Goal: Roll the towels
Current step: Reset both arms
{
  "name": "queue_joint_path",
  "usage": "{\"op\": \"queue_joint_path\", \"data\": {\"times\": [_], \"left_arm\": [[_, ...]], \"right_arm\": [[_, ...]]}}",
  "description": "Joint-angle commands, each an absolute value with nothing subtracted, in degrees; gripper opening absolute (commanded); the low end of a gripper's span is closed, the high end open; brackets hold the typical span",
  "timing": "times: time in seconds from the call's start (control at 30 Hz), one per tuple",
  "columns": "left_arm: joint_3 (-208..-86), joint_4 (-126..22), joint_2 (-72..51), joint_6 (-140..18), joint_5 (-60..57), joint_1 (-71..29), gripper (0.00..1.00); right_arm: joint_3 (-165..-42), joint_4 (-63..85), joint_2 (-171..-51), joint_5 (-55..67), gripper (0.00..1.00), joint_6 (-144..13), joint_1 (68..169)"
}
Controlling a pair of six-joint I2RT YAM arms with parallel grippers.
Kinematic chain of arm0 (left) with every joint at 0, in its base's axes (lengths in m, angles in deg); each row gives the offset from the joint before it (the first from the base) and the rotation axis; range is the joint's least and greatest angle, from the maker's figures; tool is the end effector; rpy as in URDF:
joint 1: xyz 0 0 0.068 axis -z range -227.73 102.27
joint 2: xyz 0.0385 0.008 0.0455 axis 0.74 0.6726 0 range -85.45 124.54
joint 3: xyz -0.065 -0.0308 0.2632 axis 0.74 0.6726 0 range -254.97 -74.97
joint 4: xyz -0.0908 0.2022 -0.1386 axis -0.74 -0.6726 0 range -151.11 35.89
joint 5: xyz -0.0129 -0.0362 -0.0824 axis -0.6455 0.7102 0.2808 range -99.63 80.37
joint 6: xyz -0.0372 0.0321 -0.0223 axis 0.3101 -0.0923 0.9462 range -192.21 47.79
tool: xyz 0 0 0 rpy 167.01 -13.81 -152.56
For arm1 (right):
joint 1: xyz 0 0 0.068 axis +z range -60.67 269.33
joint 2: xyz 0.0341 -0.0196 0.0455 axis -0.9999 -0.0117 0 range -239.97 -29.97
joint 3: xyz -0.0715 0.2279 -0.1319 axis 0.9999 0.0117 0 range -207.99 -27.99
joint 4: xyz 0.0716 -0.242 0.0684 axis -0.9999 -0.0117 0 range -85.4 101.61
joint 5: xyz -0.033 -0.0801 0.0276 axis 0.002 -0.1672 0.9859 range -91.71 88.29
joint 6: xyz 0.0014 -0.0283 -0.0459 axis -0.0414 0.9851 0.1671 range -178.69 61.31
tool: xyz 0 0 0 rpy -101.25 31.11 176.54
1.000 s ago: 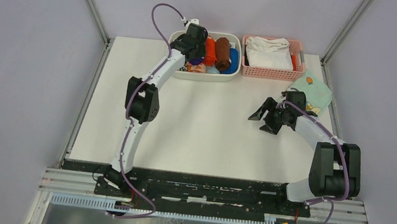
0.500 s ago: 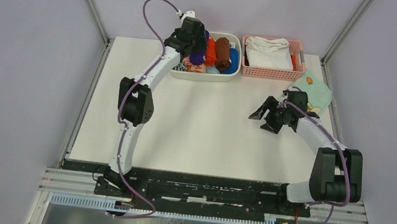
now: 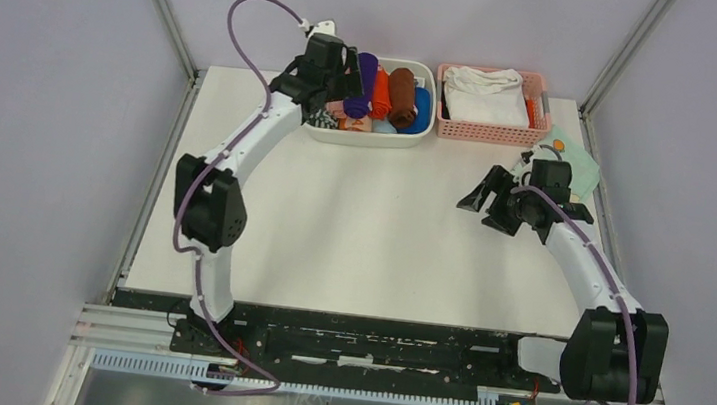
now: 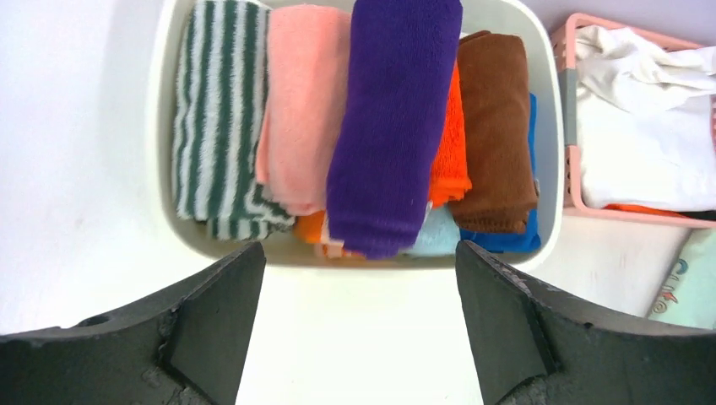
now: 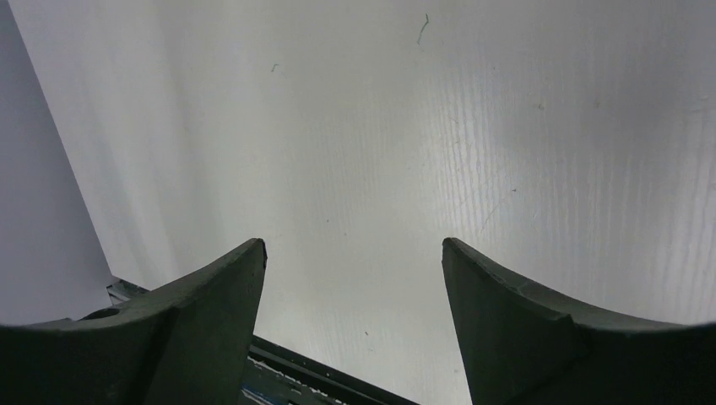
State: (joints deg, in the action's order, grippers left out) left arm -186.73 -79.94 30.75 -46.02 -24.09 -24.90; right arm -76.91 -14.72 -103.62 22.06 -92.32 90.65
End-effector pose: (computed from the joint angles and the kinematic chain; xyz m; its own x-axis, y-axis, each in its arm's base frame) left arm 0.4450 -0.1777 0.3365 -0.4950 -0.2553 -0.8306 -0.0461 0.9622 -0.2683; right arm 0.2599 0.0202 0.2359 -0.7993 0.4886 -0.3497 0.2022 0.7668 0.6092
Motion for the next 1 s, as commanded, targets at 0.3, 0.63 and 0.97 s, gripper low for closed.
{"op": "queue_joint_path", "data": {"times": [0.3, 0.63, 0.97], "left_arm": [[-140.6, -76.5, -22.6, -51.0, -34.7, -26.8, 0.99], [-119.7, -72.3, -51.0, -55.1, -38.4, -26.9, 0.99], [-115.7, -68.9, -56.0, -58.5, -37.3, -26.8, 0.99]], "right_arm": [[-84.0, -20.7, -94.1, 15.3, 0.96, -85.4, 90.2], [-82.8, -23.3, -85.0, 4.6, 1.00, -83.2, 90.2], [-80.4, -20.2, -84.2, 2.0, 1.00, -82.8, 90.2]]}}
